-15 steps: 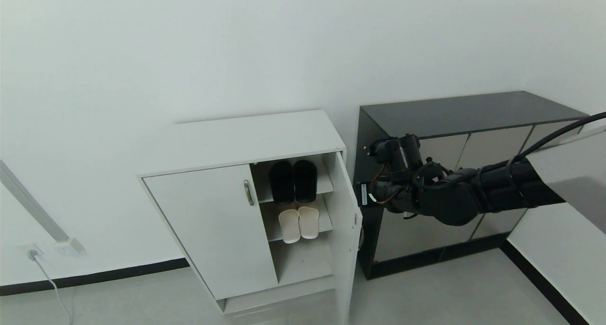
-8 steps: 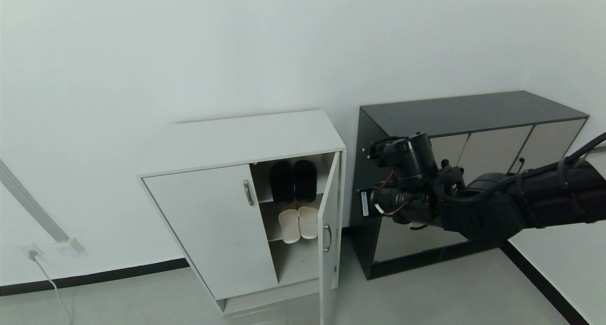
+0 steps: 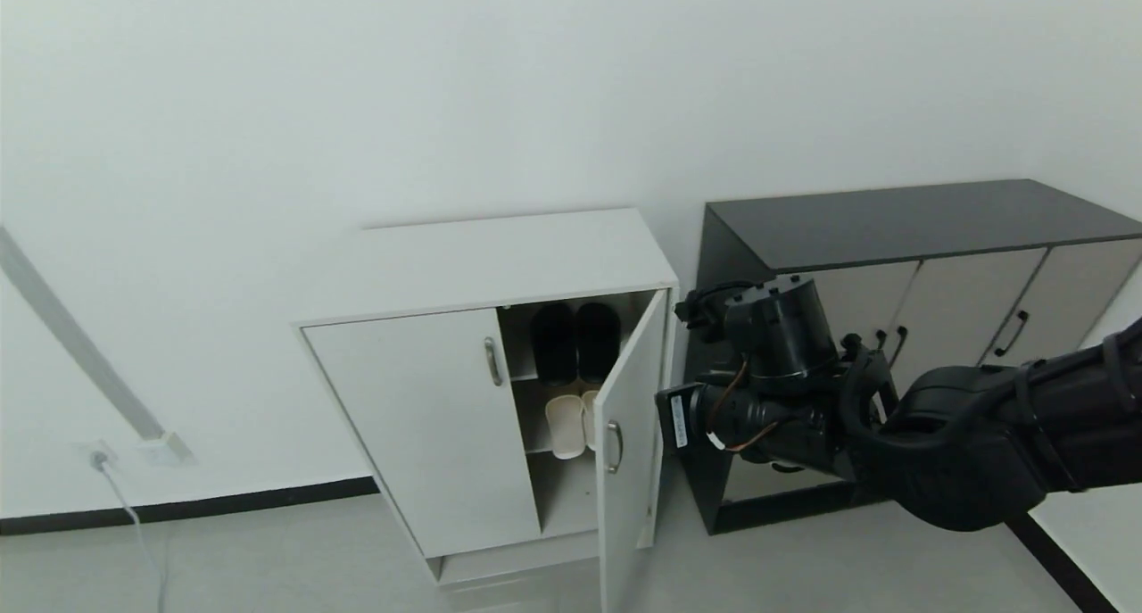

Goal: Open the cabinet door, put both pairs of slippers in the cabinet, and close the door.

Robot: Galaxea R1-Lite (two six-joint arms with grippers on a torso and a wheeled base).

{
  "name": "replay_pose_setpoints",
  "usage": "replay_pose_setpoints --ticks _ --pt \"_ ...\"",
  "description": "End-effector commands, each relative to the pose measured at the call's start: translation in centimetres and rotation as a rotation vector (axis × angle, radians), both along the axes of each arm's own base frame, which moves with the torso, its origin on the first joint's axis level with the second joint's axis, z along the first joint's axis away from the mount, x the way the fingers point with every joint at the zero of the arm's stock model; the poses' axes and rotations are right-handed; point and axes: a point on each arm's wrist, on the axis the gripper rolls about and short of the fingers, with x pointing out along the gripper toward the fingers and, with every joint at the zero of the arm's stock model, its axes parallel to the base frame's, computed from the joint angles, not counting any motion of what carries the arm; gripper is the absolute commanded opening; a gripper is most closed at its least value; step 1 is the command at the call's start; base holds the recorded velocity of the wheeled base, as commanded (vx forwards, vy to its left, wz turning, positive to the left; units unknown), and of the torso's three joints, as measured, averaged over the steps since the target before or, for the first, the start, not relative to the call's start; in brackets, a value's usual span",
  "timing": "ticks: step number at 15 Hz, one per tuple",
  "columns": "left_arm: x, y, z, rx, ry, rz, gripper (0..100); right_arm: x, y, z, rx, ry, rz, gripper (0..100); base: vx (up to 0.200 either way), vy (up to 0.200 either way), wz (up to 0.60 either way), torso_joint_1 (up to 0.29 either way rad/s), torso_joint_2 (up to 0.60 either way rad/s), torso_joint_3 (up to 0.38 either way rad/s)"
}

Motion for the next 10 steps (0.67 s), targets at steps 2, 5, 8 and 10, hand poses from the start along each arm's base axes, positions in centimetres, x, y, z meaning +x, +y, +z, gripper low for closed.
replay_pose_setpoints --ticks 2,5,8,10 --pt "0.0 0.0 0.0 0.0 0.001 0.0 0 -0.2 -0.2 -0.6 0.015 -0.014 0.008 0 0.0 0.0 0.0 0.0 0.0 0.0" --pt "0.0 0.0 0.0 0.0 0.001 0.0 0 -0.2 -0.6 -1.2 -0.01 -0.02 0.01 0 0.0 0.0 0.0 0.0 0.0 0.0" --pt "0.0 0.0 0.0 0.002 0.001 0.0 0 -1.2 -2.3 -0.9 -0.061 -0.048 0.016 0 0.0 0.0 0.0 0.0 0.0 0.0" --pt "0.0 0.0 0.0 0.002 0.001 0.0 0 -2.1 -3.3 -1.0 -0.085 -0.043 0.018 0 0.1 0.0 0.0 0.001 0.0 -0.001"
